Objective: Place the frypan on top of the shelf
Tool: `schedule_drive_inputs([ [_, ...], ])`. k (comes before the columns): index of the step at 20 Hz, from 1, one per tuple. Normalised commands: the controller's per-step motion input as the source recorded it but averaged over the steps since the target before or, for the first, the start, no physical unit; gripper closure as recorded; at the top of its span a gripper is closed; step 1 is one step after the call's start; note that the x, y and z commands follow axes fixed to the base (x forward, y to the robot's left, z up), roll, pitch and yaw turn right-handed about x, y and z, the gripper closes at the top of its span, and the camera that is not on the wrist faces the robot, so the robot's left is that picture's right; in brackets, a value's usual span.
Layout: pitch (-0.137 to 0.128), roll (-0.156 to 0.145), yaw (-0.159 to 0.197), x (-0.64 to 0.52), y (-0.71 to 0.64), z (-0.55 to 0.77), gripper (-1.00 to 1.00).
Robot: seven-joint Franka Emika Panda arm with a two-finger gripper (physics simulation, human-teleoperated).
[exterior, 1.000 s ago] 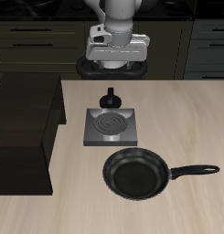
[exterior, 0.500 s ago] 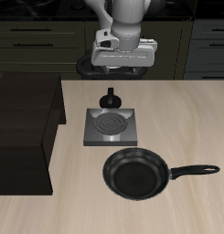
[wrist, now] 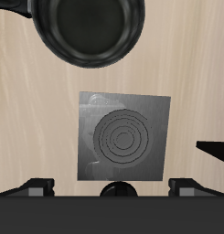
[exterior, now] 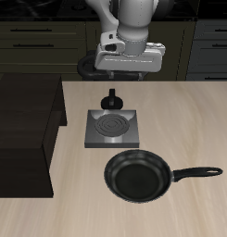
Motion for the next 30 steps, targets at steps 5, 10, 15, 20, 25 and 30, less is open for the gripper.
schedule_drive_inputs([
  [5,0.015,-0.003,-0.004,0.33,0.14,-0.01,-1.0],
  [10,0.005,0.016,0.003,0.17,0.11,0.0,-1.0],
  [15,-0.018,0.021,0.03,0.22,0.21,0.03,-1.0],
  [20,0.001,0.003,-0.002,0.18,0.11,0.02,-1.0],
  [25,-0.007,0.01,-0.001,0.12,0.07,-0.01,-1.0],
  [30,-0.008,0.006,-0.009,0.21,0.06,-0.03,-1.0],
])
